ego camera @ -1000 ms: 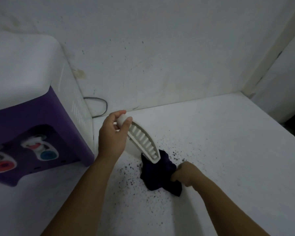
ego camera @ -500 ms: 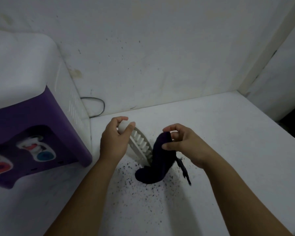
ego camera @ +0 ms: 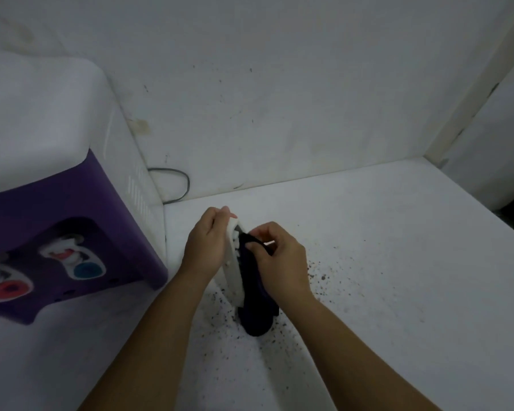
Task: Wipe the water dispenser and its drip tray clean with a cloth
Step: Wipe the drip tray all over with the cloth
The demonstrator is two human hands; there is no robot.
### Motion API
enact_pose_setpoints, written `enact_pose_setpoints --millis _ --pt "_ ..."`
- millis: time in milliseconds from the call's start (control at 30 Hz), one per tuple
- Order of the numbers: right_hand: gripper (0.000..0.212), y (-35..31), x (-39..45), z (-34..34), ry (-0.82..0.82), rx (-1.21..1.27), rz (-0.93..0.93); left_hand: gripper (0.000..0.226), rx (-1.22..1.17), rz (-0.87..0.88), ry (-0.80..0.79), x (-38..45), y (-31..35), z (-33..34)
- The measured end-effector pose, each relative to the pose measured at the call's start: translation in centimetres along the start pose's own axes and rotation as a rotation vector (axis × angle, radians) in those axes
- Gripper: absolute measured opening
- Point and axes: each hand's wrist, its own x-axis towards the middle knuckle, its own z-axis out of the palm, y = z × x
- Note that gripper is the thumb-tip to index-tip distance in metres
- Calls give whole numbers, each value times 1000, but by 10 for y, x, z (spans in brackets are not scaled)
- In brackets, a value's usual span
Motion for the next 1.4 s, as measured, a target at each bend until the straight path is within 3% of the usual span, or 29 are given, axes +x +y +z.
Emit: enact_pose_setpoints --millis 267,433,500,567,867,1100,1233,1333,1400 --pt "12 -17 10 1 53 -17 -134 45 -186 -170 124 8 9 8" --pt "6 4 3 3 57 -129 -319 46 -125 -69 80 5 2 5" --pt "14 12 -4 5 14 -166 -397 46 -139 -85 60 6 5 2" --pt "24 18 -8 6 -34 -217 -419 47 -146 -130 34 7 7 2" --pt "11 -4 6 4 63 -242 -475 43 -142 -78 43 9 7 11" --pt "6 10 8 1 21 -241 -316 44 -116 -72 66 9 7 13" --pt "22 -4 4 2 28 -115 -220 45 -129 -66 57 10 8 14" --pt "13 3 -4 3 61 33 -77 47 -137 -51 61 9 9 16" --pt "8 2 -3 2 68 14 -115 46 -139 -42 70 8 10 18"
